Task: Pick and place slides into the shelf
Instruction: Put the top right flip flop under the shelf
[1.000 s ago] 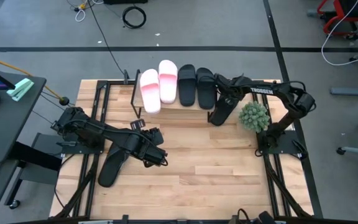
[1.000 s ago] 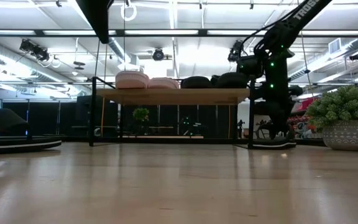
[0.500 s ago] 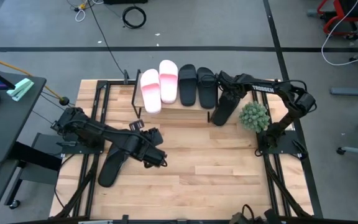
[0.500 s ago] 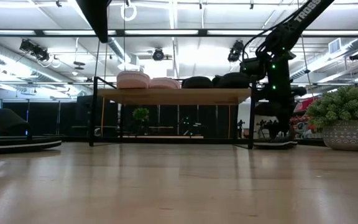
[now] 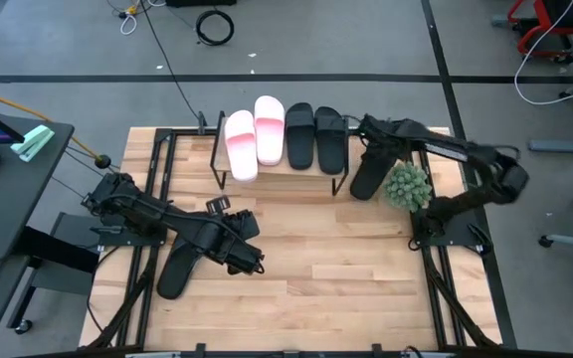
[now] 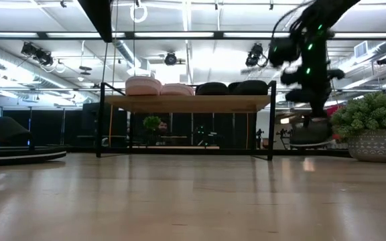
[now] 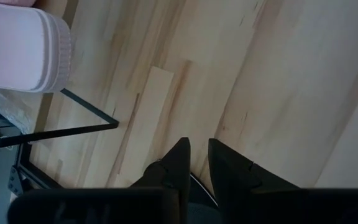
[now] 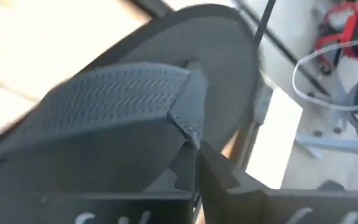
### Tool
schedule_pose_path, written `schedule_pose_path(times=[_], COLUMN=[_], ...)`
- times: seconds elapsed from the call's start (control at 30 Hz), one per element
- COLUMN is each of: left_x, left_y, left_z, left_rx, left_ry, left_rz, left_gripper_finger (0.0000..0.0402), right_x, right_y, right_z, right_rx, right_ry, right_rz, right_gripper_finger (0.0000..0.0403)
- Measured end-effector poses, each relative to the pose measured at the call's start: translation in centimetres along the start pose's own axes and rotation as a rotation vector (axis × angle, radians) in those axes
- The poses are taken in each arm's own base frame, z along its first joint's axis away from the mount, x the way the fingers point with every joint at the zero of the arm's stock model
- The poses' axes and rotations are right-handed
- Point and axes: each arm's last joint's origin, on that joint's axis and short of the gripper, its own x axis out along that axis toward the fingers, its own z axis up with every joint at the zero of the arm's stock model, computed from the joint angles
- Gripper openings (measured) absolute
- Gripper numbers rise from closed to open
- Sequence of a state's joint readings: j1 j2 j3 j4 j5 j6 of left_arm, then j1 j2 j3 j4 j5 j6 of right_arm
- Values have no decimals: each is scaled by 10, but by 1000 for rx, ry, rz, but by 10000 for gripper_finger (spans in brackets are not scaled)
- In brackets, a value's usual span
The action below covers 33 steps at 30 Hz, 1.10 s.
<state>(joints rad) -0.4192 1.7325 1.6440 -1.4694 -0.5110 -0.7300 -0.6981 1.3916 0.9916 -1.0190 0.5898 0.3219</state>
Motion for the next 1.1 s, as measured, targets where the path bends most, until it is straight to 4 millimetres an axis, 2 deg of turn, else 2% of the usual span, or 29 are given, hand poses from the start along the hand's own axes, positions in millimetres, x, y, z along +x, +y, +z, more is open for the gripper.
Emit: schedule_pose_path(times=[0.17, 0.33, 0.5, 0.6, 0.67, 0.73, 0.93, 1.1], left_x=[-2, -5, -8, -9, -10, -10, -10, -8], left_y=[-3, -6, -10, -12, -13, -13, -12, -6], left_z=[-2, -5, -9, -10, -11, -11, -11, -12], left_rx=[12, 25, 42, 49, 53, 54, 38, -16], left_ry=[-5, -12, -19, -22, -24, -24, -37, -29], left_rz=[-5, -11, -17, -20, -22, -22, 2, 59], left_gripper_finger=[66, 58, 53, 54, 55, 53, 39, 25], right_x=[-50, -97, -128, -139, -146, -151, -157, -148], right_y=[-25, -44, -52, -47, -37, -19, 58, 113], right_z=[-23, -59, -94, -109, -116, -123, -151, -168], right_rx=[97, 129, 149, 112, 56, 1, -143, -179], right_ry=[-196, -418, -558, -582, -587, -601, -654, -619], right_rz=[93, 271, 518, 651, 724, 803, 1015, 958], right_gripper_finger=[5, 7, 5, 6, 4, 4, 3, 3])
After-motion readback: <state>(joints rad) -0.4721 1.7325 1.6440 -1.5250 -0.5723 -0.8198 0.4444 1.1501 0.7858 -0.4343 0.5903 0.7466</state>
